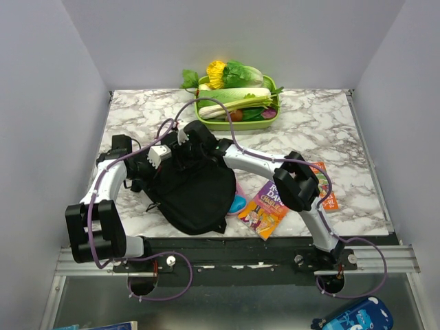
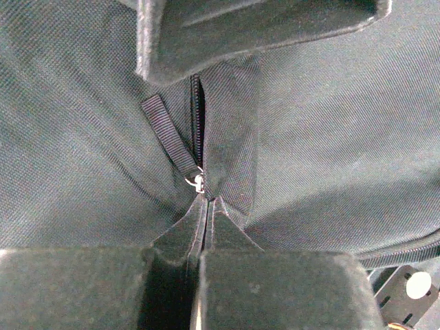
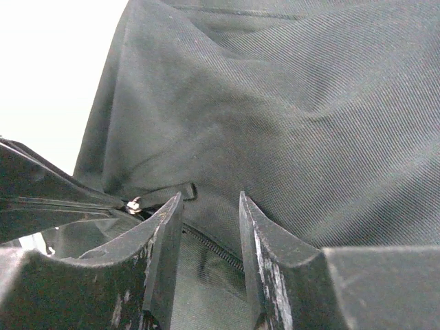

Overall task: Pack the student bag
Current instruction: Zip the student bag at the center of the board.

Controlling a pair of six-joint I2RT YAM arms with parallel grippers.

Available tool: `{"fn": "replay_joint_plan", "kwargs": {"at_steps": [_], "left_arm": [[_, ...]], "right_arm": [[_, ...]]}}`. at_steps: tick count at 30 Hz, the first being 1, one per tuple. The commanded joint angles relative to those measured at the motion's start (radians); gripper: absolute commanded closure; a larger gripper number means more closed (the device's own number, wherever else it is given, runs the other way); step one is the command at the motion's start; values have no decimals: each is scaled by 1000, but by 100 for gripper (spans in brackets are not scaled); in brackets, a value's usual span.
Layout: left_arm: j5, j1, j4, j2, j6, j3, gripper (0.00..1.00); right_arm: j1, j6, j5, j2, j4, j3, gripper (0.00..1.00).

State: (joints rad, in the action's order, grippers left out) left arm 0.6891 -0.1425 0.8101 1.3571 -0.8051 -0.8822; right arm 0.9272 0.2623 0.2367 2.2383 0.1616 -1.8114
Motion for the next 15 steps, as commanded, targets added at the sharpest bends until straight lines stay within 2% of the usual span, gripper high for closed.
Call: {"fn": "replay_joint_plan", "kwargs": {"at_steps": [1,5,9,10,15], "left_arm": [[32,-3,118,-42,-101,14,100],[56,-6,124,-67,-88,-1,100],[116,-9,127,-67,-57,-26,100],[134,-9,141,-55,-59,-35,100],[228,-6,250,-10,-74,-95,100]], "right_arm": [[-5,40,123,15,-27,-60,51],[1,68,208,41,-16,-92,49],[2,52,188,-38,-78,55,49],[4,42,178,-66,-123,154,49],[5,-29,127,-213,-116,317,50]]}}
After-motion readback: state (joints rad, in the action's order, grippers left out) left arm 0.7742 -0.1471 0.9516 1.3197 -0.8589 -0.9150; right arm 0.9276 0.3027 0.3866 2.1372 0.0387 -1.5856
